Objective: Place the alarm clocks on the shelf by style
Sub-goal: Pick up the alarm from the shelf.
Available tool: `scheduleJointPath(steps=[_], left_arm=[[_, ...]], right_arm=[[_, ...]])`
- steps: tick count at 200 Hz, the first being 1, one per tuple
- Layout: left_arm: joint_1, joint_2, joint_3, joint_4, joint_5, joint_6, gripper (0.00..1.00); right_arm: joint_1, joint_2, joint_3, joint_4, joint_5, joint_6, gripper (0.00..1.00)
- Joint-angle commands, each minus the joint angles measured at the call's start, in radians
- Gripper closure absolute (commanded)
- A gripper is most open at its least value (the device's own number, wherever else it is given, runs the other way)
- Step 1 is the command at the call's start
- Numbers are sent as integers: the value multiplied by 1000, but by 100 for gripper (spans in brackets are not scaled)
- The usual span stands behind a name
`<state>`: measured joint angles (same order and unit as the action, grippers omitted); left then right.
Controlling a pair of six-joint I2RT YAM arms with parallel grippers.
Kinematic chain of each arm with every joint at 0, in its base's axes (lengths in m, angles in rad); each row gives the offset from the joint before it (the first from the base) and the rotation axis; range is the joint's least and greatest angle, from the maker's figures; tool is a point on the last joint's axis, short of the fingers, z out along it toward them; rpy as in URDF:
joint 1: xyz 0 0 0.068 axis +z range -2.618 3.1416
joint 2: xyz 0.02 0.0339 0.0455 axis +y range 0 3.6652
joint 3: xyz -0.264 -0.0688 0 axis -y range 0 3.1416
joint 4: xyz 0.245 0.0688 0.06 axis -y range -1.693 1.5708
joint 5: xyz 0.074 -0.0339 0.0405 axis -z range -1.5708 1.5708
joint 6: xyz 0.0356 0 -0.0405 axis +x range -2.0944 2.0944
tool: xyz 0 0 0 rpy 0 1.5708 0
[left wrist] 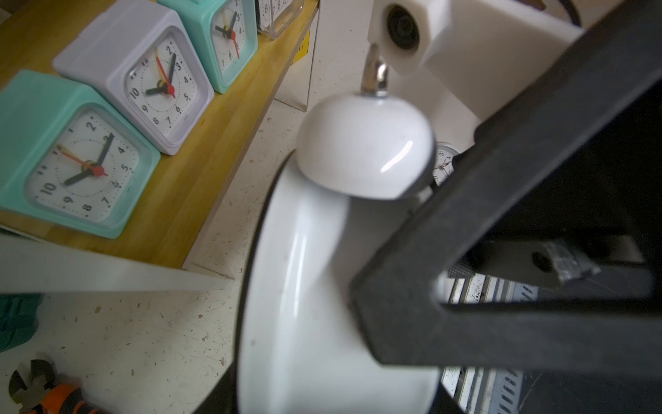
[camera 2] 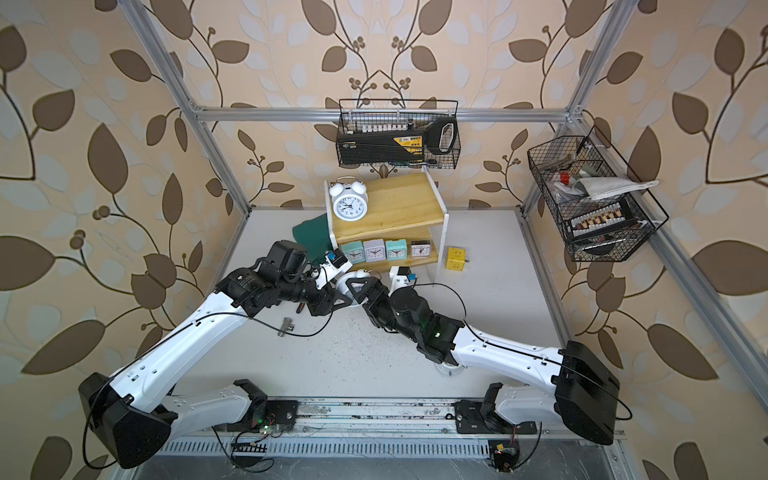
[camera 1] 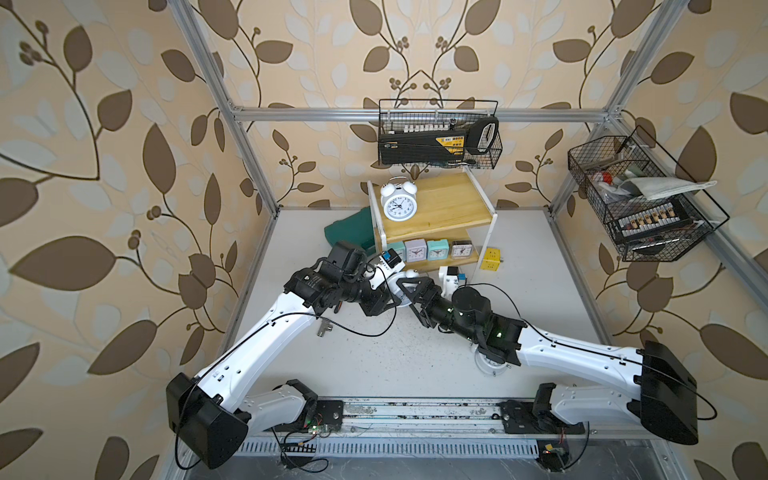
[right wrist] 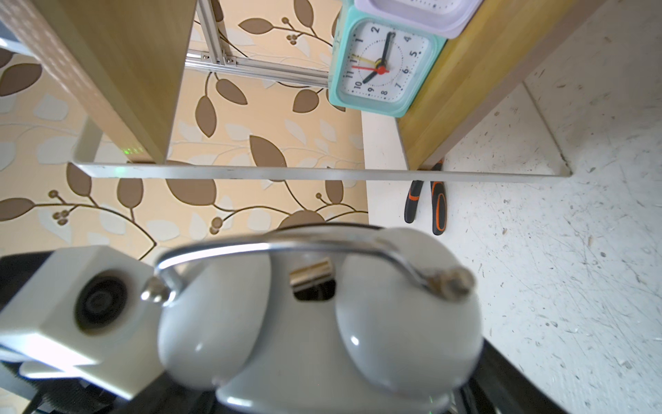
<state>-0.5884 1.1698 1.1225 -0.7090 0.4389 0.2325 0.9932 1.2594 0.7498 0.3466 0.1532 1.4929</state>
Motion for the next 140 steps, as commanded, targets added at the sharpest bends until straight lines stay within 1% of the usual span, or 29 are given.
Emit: scheduleJointPath(steps=[1, 37, 53, 63, 67, 81, 94, 102, 112, 140], left_arm=[[6, -22, 3, 57, 26, -4, 83], [7, -21, 0, 57, 27, -3, 81], [6, -21, 0, 54, 30, -2, 77], [6, -21, 0, 52, 34, -3, 70], [6, -21, 0, 52, 35, -3, 65], [7, -21, 2, 47, 41, -1, 42], [7, -25, 2, 40, 46, -1, 30], [7, -27, 2, 37, 47, -1, 26], [9, -31, 3, 30, 53, 1, 24], [25, -46, 10, 8, 90, 12, 22]], right_arm=[[7, 23, 8, 24, 12, 13, 14], [7, 23, 0, 31, 22, -1, 22], [7, 16, -1, 29, 26, -16, 25], [7, 7, -3, 25, 34, -33, 27], [6, 4, -1, 20, 38, -42, 28], [5, -14, 6, -11, 53, -81, 31], [4, -38, 13, -49, 70, -121, 32], [0, -53, 22, -83, 80, -153, 33], [-10, -71, 40, -142, 89, -192, 34], [-48, -108, 101, -309, 100, -329, 36]])
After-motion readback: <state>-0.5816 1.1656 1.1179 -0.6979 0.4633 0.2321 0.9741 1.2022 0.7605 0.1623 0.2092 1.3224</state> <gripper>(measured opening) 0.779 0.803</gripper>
